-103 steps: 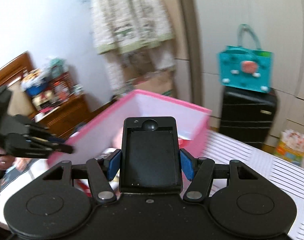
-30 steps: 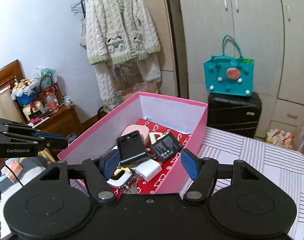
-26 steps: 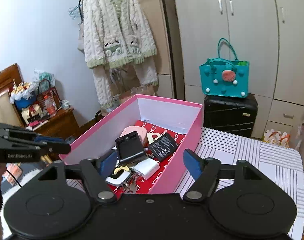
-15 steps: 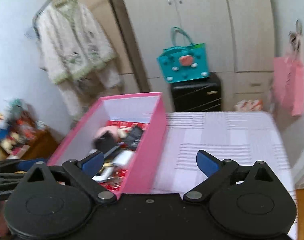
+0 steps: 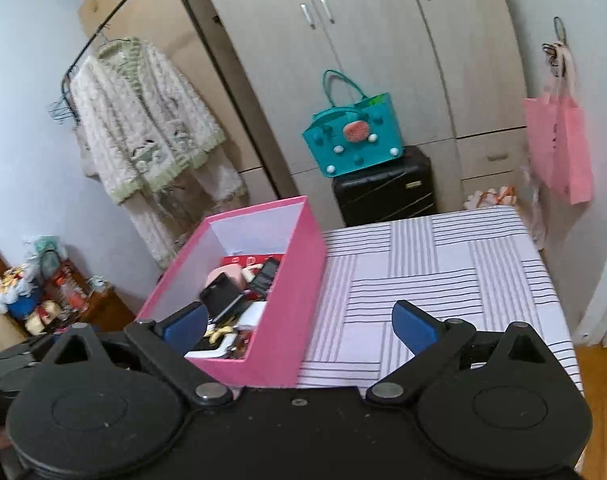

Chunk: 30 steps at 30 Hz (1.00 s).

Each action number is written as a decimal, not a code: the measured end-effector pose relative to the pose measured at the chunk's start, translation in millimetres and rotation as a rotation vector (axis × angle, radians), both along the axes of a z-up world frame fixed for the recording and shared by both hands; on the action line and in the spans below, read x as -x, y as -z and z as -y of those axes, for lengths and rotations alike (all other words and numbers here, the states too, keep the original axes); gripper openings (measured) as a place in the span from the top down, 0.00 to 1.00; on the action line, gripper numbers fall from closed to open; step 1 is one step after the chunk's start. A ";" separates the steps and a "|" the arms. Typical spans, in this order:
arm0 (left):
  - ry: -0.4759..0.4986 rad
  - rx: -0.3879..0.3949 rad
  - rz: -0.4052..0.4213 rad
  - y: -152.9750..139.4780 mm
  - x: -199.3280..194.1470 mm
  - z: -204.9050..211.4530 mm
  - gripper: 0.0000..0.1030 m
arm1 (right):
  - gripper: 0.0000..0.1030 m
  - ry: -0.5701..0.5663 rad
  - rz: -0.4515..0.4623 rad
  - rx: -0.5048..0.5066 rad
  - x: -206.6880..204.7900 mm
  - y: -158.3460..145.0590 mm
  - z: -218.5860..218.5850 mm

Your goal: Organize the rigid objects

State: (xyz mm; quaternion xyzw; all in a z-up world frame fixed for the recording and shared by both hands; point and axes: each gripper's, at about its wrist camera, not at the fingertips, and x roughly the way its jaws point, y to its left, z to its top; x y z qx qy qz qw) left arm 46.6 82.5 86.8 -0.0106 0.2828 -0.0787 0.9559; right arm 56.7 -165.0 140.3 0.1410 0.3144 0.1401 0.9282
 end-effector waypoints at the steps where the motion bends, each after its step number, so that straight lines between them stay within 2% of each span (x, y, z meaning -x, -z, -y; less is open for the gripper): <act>1: -0.010 0.003 -0.016 1.1 0.0 1.1 0.00 | 0.03 0.000 0.010 0.021 3.1 -0.1 -3.0; 6: -0.085 -0.020 -0.058 7.4 4.7 10.0 0.00 | 0.03 0.042 0.054 0.181 20.3 5.3 -21.6; 10: -0.094 -0.004 -0.052 7.5 8.0 15.6 0.00 | 0.03 0.087 0.093 0.245 34.1 3.9 -23.0; 15: -0.137 -0.049 -0.013 1.9 16.3 25.6 0.00 | 0.03 0.139 0.129 0.247 50.1 -3.1 -14.4; 23: -0.120 -0.047 -0.002 -3.7 32.5 35.1 0.00 | 0.03 0.178 0.143 0.264 69.2 -0.2 -9.6; 30: -0.144 -0.054 0.011 -1.6 41.3 37.4 0.00 | 0.03 0.208 0.162 0.294 79.1 3.5 -9.8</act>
